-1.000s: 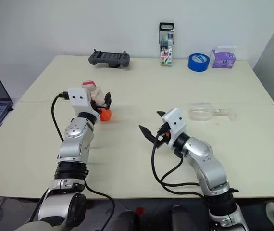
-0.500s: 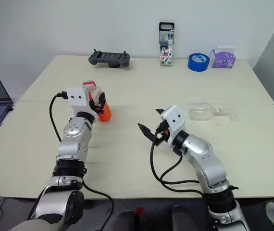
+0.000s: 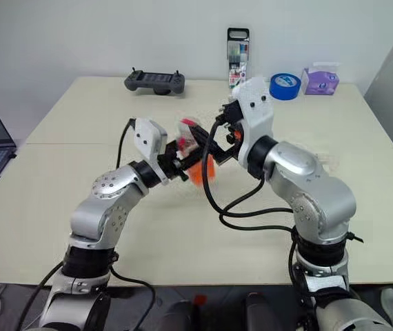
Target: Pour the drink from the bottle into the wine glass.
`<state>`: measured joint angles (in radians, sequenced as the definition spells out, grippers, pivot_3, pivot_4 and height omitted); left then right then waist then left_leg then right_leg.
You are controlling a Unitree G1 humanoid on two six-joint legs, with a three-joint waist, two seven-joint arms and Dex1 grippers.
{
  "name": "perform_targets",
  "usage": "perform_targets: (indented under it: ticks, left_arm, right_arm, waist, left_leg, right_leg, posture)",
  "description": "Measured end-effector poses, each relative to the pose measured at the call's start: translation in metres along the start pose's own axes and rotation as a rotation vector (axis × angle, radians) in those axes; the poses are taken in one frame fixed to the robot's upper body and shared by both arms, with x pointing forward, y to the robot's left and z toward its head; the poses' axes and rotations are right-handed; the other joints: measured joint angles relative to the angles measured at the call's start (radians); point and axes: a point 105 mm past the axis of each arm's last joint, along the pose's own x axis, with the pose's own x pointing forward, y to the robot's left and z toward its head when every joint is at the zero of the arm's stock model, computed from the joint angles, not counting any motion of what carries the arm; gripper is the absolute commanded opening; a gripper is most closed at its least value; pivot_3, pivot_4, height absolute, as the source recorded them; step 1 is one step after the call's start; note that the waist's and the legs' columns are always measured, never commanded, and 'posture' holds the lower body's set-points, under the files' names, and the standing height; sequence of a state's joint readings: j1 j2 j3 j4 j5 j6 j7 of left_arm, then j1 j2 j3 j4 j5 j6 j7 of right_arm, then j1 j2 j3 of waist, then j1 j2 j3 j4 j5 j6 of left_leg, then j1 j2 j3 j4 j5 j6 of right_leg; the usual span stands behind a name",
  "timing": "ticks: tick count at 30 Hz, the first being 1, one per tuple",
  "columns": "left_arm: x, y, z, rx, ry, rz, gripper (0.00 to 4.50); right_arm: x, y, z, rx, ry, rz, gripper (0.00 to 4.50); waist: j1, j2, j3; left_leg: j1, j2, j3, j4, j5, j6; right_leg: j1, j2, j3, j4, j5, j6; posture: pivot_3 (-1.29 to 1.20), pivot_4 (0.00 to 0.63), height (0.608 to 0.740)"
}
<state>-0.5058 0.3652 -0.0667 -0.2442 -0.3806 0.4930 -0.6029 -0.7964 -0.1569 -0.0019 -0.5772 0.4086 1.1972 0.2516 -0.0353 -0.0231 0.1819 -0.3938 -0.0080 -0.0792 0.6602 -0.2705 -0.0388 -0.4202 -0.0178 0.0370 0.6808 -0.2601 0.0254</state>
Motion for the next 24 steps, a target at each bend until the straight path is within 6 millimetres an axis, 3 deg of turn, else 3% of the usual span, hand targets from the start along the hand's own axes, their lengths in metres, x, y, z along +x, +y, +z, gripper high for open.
perform_targets:
  ticks: [4,20,24]
  left_arm:
    - [-0.002,-0.007,-0.013,-0.016,0.041,-0.024,1.79]
    - [-0.001,-0.004,-0.015,-0.008,0.05,-0.002,1.79]
    - [-0.001,-0.004,-0.016,-0.007,0.052,-0.002,1.79]
  right_arm:
    - [0.004,0.005,-0.01,0.049,0.058,-0.023,4.5]
    - [0.003,0.02,-0.024,0.048,0.139,-0.038,4.5]
    - [0.003,0.018,-0.026,0.045,0.145,-0.06,3.53]
  waist:
    - [0.002,0.0,0.0]
    - [0.003,0.0,0.0]
    - [0.003,0.0,0.0]
  left_leg:
    - [-0.001,0.0,-0.001,0.001,0.0,0.0]
    - [-0.001,0.0,0.0,0.001,0.0,0.0]
    - [-0.001,-0.001,0.0,0.001,0.0,0.0]
  right_leg:
    - [0.0,0.001,0.0,0.0,0.001,-0.001]
    - [0.0,0.0,0.0,-0.001,0.001,-0.001]
    - [0.0,0.0,0.0,-0.001,0.001,-0.001]
  posture:
    - [0.0,0.15,0.74]
    - [0.0,0.15,0.74]
    - [0.0,0.15,0.74]
